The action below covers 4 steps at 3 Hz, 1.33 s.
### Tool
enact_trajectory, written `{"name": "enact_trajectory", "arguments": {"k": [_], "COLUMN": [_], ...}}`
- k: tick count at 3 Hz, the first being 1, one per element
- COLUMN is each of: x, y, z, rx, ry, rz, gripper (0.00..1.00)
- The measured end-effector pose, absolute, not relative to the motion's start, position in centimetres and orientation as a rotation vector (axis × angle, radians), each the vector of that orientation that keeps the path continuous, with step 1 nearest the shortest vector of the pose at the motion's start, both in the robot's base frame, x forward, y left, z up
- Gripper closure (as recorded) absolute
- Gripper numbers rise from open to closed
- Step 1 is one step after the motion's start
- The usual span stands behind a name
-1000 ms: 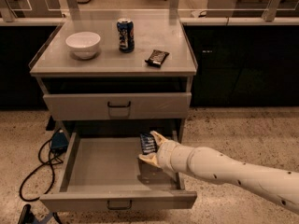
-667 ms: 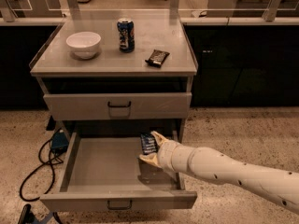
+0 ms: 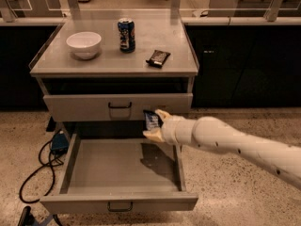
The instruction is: Pick rxbar blueberry from middle drawer and place on counter
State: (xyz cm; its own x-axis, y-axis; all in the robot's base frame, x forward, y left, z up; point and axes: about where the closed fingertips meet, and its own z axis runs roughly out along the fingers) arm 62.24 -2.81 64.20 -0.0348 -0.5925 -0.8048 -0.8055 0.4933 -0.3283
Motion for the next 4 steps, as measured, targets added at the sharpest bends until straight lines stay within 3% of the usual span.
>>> {"name": "enact_trajectory", "arguments": {"k": [2, 4], "x": [68.7, 68.0], "y": [-1.2, 1.1], "z": [81.8, 91.7], "rx": [-1.225, -1.317], "ry": [1.679, 1.632], "rz": [0.066, -0.1], "gripper": [1.0, 1.0]}}
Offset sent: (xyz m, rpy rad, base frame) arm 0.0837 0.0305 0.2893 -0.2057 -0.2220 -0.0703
